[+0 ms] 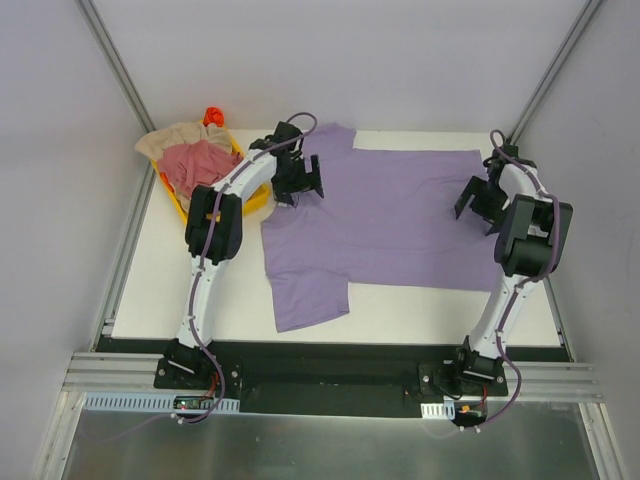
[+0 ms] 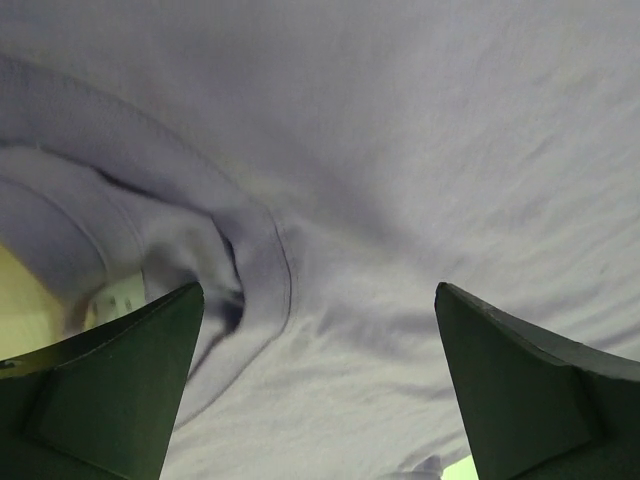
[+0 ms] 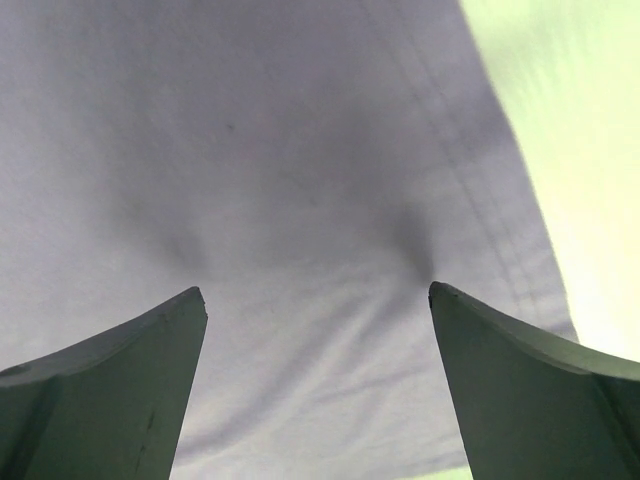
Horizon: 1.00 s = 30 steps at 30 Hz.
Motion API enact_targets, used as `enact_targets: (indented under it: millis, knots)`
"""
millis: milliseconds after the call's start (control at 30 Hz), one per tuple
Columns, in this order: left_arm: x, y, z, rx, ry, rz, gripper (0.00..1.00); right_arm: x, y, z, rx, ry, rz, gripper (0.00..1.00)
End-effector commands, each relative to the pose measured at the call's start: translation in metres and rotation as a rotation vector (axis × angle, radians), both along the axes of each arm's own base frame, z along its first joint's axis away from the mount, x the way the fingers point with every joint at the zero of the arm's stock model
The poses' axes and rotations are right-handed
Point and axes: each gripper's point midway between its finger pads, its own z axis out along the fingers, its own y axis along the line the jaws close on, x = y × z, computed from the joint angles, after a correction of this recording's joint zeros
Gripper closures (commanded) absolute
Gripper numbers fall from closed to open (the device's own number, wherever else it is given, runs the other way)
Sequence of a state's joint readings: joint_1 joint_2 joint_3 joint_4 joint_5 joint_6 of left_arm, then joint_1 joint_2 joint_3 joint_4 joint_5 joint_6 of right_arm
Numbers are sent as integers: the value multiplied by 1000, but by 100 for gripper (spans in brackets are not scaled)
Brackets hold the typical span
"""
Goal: Fold and stack the t-shirts
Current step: Grap the side of the flattened tshirt closest away from the robot with both arms
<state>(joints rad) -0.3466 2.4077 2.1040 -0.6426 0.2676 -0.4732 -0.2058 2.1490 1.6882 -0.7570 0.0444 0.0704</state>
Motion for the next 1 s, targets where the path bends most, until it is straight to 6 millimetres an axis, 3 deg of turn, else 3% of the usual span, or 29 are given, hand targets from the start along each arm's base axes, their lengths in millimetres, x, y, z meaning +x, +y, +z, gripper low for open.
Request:
enact_targets:
  millis: [0, 67, 133, 233, 433, 600, 667, 767, 967]
  knots:
    - [-32, -7, 68, 58, -100, -63, 1, -21, -19, 71, -121, -83, -5, 4]
    - [-52, -5, 101, 77, -155, -71, 1, -35, -17, 90, -136, -120, -16, 4]
    - [-77, 1, 117, 107, -180, -63, 1, -57, -12, 100, -147, -150, -26, 4]
    - [-129, 13, 122, 159, -174, -44, 1, -90, -7, 106, -164, -216, -52, 4]
    - [-247, 34, 78, 206, -37, -9, 1, -159, -6, 75, -188, -278, -210, 4]
    - [-328, 59, 33, 220, 60, -21, 3, -187, -6, 64, -210, -361, -253, 4]
    - [-347, 63, 22, 180, 85, -7, 6, -191, -5, 66, -210, -402, -267, 4]
    - [-361, 64, 12, 112, 95, 20, 16, -187, -2, 68, -193, -449, -279, 4]
    - [-367, 55, -3, 48, 118, 19, 35, -184, 4, 64, -158, -448, -265, 4]
